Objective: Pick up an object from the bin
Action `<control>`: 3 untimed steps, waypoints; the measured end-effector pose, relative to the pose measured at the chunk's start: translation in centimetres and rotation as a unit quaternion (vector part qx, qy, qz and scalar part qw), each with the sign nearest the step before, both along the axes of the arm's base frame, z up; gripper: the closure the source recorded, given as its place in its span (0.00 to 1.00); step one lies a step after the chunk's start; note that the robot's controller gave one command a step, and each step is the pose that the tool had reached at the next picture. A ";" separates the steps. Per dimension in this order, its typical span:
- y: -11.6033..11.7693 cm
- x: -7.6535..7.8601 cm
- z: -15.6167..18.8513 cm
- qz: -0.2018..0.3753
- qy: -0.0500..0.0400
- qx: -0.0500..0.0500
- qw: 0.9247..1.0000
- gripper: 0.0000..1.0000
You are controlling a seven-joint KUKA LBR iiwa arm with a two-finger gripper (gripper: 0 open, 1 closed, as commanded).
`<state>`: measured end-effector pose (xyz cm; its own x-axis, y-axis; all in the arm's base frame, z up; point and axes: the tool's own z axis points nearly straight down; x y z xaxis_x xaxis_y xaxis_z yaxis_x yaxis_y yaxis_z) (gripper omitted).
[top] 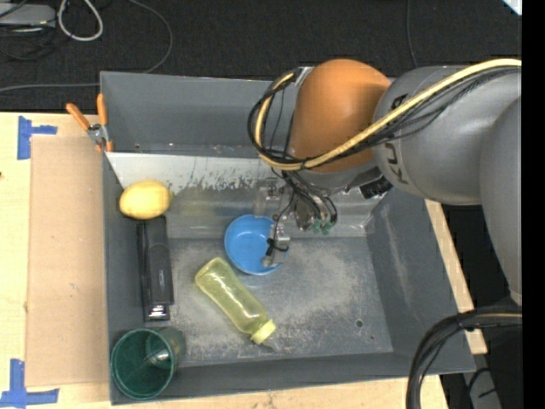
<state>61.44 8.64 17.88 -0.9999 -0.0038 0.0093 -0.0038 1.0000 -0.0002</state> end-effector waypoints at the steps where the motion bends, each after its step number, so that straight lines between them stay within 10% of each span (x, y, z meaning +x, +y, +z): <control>1: -0.1 0.1 0.5 -0.002 -0.004 0.000 1.000 0.00; 2: -1.2 0.4 -11.1 0.069 0.000 0.001 0.998 0.00; 3: -0.8 0.4 -10.9 0.071 -0.006 0.001 0.997 0.00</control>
Offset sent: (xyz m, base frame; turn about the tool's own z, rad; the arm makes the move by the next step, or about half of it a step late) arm 0.0045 -0.0124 -0.1088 -0.1384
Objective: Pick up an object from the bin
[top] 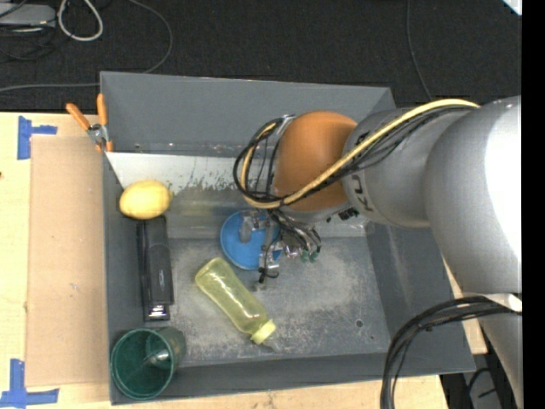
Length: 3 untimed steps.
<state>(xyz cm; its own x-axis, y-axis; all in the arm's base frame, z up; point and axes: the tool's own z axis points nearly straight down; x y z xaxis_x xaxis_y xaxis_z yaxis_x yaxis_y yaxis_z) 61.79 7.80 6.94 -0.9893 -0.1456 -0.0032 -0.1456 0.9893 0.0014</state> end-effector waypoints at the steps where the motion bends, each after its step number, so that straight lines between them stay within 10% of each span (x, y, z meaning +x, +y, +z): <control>1: -0.2 0.1 0.0 -0.003 0.004 0.000 1.000 0.00; 2: 0.0 0.0 0.0 -0.003 0.001 0.000 1.000 0.00; 3: -0.1 0.0 -0.1 -0.005 0.005 0.000 1.000 1.00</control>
Offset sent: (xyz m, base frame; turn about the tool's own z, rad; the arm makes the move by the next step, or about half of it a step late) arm 0.0001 -0.0003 0.0000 0.0013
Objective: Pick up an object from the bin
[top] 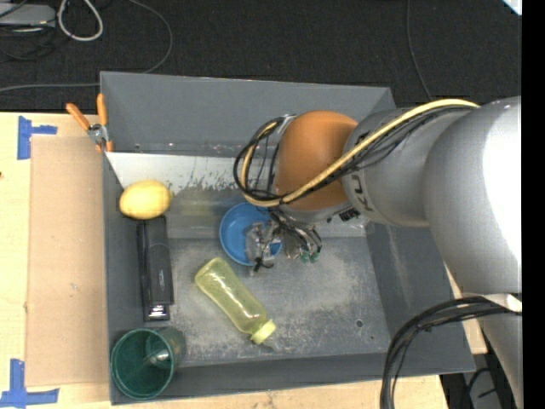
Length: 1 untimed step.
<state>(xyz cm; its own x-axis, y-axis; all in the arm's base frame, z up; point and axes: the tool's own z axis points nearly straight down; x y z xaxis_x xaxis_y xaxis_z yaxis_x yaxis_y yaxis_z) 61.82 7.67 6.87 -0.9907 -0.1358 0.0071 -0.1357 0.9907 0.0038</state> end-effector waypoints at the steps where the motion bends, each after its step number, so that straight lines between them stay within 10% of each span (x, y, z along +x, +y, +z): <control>1: 0.0 0.0 0.0 0.000 0.000 0.000 1.000 1.00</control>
Offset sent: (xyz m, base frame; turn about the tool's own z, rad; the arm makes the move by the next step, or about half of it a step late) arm 0.0000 0.0000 0.0156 0.0003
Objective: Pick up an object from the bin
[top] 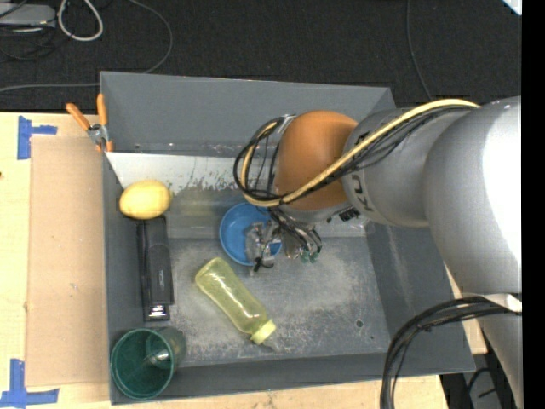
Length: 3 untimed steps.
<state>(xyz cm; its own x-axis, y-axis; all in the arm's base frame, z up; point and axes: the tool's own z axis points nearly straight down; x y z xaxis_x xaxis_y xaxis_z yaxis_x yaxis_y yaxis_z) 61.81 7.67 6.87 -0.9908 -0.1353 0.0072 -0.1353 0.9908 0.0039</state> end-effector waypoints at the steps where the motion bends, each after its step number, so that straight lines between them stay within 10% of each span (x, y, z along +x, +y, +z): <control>1: 0.0 0.0 0.6 0.000 0.000 0.000 1.000 1.00; 3: 0.0 -0.1 3.0 -0.001 0.001 0.000 1.000 1.00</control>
Offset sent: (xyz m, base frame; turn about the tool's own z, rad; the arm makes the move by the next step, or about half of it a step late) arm -0.0004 0.0000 0.0142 0.0006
